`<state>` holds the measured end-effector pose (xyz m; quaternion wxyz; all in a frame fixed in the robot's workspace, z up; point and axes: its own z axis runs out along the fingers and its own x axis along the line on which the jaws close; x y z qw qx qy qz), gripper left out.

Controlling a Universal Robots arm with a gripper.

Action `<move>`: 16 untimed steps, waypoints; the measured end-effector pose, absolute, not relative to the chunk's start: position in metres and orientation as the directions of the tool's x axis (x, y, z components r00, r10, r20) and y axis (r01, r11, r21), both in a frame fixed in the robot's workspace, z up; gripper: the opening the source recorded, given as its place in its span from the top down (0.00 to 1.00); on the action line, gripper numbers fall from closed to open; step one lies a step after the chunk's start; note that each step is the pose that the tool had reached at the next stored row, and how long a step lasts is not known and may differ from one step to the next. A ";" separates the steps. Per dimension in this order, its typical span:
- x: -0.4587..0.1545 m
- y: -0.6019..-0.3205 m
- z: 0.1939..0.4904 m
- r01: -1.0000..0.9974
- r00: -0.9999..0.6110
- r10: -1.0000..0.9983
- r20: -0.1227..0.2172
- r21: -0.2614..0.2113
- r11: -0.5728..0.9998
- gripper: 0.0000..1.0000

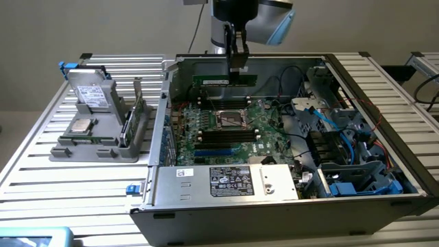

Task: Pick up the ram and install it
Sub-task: 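Insert the ram into the slot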

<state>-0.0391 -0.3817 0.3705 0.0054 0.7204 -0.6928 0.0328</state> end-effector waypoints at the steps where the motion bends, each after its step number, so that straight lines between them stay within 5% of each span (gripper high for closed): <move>1: -0.039 -0.382 0.369 -0.998 0.039 -0.998 0.055 -0.038 -0.041 0.87; 16: -0.033 -0.386 0.342 -0.998 0.040 -0.998 0.055 -0.039 -0.042 0.87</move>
